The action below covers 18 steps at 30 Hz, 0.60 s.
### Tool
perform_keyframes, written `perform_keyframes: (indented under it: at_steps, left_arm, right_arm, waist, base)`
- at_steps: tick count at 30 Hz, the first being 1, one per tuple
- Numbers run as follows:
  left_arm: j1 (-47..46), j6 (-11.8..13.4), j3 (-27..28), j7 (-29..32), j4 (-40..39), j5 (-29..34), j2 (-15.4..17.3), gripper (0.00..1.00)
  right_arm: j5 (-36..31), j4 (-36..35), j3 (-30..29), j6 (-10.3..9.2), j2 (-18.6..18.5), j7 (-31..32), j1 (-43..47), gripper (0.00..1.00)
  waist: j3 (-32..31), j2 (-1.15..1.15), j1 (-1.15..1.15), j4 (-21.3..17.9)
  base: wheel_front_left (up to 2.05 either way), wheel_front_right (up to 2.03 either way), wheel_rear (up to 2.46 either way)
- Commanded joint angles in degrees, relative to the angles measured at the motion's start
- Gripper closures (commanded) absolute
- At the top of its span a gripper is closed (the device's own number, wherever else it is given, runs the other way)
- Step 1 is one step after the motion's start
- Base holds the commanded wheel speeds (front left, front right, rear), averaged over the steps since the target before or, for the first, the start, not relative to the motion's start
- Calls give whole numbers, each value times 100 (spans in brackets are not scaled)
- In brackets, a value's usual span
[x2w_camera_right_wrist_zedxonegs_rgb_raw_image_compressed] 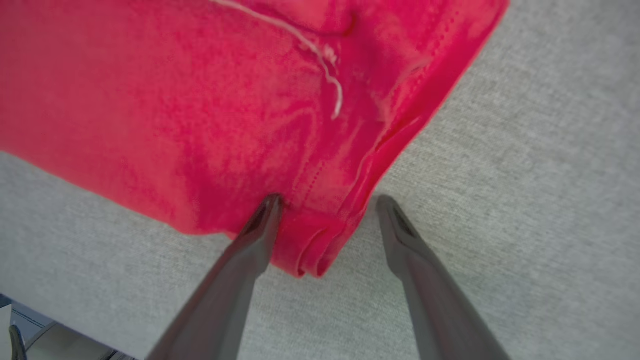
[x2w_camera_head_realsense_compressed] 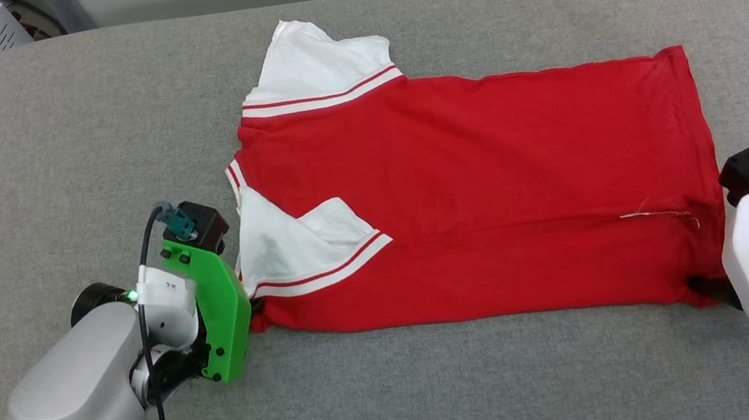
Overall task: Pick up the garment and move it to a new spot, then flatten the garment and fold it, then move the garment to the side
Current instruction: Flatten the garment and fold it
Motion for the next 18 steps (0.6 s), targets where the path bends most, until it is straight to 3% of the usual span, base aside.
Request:
perform_keyframes:
  at_steps: [1,2,3,10,18]
  left_arm:
    - [-6,14,-26,-43,50,16,-16,100]
    - [28,14,-30,-59,62,-7,-15,100]
    - [77,14,-35,-81,75,-34,-6,100]
    - [457,14,-11,-395,-9,-129,185,100]
    - [1037,199,34,-555,-811,-264,695,100]
  right_arm:
    - [84,183,219,2,281,-156,226,0]
    - [104,219,243,2,296,-271,238,55]
    - [116,245,263,2,300,-436,238,100]
    - [-6,93,286,2,18,-1344,196,100]
    - [8,-666,-49,2,-474,-1620,772,100]
  waist:
    - [-28,30,0,-3]
    - [-48,30,0,-16]
    - [-85,30,0,-41]
    - [-436,30,0,-205]
    - [-783,30,0,-249]
  base:
    - [0,0,0]
    - [0,0,0]
    - [0,0,0]
    - [0,0,0]
    - [0,0,0]
